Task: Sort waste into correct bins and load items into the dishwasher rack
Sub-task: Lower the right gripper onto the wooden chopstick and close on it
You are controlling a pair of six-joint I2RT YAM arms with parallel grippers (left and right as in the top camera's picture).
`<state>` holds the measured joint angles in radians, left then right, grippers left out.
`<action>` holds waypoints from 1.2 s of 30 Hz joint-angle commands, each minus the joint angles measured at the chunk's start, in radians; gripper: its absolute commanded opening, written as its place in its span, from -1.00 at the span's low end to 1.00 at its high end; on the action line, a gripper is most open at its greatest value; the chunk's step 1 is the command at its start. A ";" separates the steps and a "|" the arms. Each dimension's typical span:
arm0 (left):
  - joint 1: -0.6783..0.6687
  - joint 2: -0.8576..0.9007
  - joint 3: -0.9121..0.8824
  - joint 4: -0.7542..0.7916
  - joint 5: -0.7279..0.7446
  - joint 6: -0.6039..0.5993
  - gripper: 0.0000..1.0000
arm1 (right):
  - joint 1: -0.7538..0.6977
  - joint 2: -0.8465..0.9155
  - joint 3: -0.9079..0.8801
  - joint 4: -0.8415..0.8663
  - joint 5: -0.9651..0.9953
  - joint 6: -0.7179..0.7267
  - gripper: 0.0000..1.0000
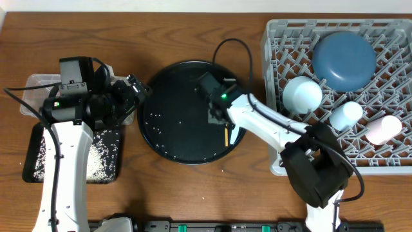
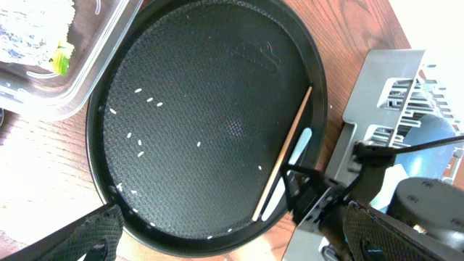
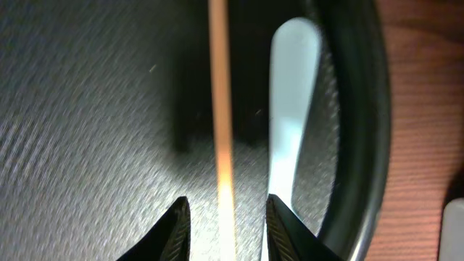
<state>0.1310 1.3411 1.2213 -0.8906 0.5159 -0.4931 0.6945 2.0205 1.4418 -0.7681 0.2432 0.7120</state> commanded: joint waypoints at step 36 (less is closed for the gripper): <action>0.004 0.005 0.006 -0.003 -0.009 0.010 0.96 | -0.039 -0.022 -0.201 0.264 -0.056 -0.021 -0.65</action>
<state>0.1310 1.3411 1.2213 -0.8906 0.5159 -0.4931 0.6556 2.0106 1.2755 -0.5026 0.1856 0.6960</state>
